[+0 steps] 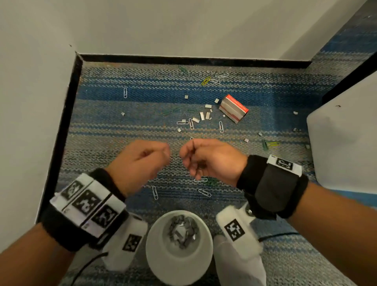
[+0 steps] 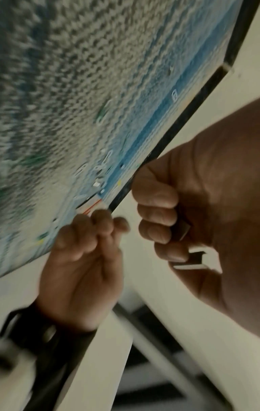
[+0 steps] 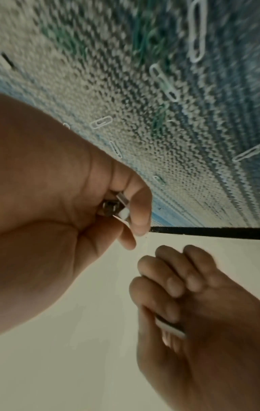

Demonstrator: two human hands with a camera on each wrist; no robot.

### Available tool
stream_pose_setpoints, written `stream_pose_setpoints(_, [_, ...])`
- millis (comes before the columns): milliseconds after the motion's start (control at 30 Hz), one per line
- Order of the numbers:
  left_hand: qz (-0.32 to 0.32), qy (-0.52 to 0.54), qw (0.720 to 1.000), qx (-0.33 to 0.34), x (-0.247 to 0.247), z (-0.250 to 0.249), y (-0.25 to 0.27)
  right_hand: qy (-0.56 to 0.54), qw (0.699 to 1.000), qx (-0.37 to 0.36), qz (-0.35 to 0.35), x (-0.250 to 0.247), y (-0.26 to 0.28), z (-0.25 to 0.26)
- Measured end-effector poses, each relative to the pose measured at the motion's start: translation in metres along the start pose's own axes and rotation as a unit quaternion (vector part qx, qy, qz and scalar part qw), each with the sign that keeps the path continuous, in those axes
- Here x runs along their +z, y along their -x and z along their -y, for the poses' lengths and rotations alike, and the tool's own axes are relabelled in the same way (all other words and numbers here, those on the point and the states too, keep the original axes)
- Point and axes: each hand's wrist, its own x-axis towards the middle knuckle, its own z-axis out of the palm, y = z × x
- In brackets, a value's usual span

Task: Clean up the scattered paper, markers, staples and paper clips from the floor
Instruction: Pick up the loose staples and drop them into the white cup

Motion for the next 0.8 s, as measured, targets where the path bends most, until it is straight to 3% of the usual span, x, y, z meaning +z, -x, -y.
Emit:
stream_pose_setpoints(100, [0.117, -0.104, 0.986, 0.065, 0.032, -0.001, 0.047, 0.014, 1.0, 0.008, 0.016, 0.018, 0.02, -0.007])
stream_pose_setpoints(233, [0.149, -0.121, 0.978, 0.078, 0.059, 0.007, 0.078, 0.008, 0.998, 0.0, 0.057, 0.043, 0.044, -0.015])
stream_pose_setpoints(367, [0.122, -0.114, 0.982, 0.092, 0.052, 0.013, 0.093, -0.03, 0.999, -0.039, 0.017, 0.057, 0.057, -0.035])
stream_pose_setpoints(533, [0.097, -0.105, 0.982, 0.122, 0.042, 0.008, 0.106, -0.057, 0.996, -0.061, 0.02, 0.063, 0.071, -0.051])
stream_pose_setpoints(700, [0.002, -0.119, 0.982, 0.145, 0.028, -0.001, 0.098, -0.103, 0.992, -0.051, 0.043, 0.063, 0.078, -0.046])
stream_pose_setpoints(800, [-0.043, -0.158, 0.977, 0.138, 0.016, -0.004, 0.075, -0.055, 0.997, -0.049, 0.018, 0.053, 0.078, -0.036])
